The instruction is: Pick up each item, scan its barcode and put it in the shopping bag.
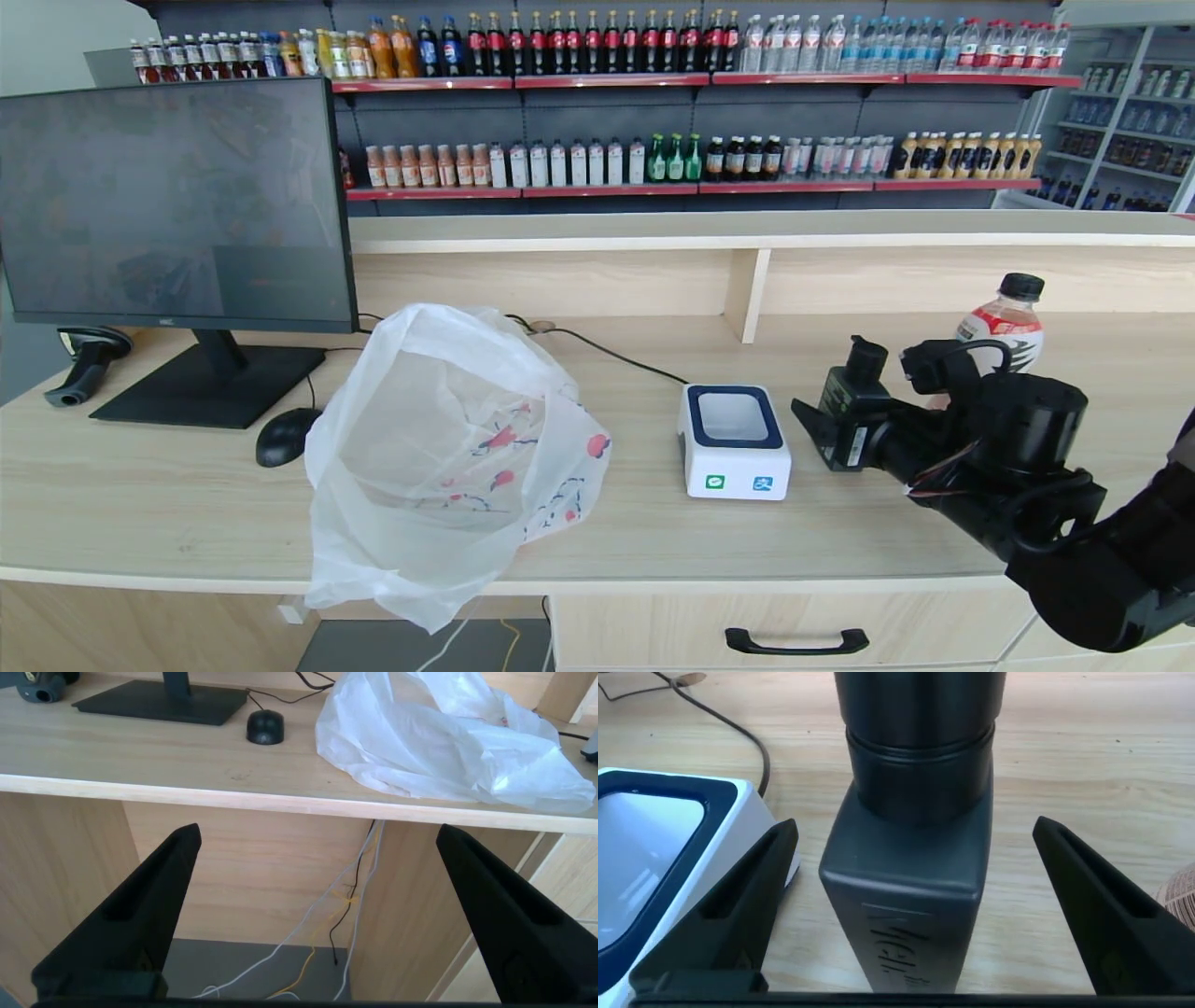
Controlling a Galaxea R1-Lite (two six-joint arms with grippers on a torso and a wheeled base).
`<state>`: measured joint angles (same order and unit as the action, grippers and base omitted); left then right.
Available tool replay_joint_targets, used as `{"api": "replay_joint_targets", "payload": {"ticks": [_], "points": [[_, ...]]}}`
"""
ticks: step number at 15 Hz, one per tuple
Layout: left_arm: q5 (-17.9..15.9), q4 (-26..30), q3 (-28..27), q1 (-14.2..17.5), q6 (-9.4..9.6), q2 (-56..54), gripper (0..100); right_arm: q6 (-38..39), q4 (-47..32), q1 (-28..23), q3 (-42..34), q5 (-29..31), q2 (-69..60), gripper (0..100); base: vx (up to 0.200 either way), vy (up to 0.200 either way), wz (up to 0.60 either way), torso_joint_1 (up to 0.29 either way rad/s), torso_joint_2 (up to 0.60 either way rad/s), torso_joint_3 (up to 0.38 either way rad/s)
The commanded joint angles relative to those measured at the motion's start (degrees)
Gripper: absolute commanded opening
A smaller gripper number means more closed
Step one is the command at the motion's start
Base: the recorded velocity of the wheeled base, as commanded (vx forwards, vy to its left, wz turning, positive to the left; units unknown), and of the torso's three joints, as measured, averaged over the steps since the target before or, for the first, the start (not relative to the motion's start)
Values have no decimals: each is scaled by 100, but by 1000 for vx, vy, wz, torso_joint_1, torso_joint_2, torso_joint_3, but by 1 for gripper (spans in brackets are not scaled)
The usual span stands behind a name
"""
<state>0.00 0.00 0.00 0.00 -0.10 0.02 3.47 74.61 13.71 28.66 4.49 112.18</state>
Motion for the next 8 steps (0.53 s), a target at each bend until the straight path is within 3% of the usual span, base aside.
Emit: {"api": "replay_joint_targets", "payload": {"ticks": [1,8], "points": [[0,0,0,0,1,-2,100,4,1,-18,17,0,59,100,0,0,0,0,0,0],[0,0,0,0,1,-2,100,-5,10,-9,8,0,76,100,0,0,0,0,0,0]]}}
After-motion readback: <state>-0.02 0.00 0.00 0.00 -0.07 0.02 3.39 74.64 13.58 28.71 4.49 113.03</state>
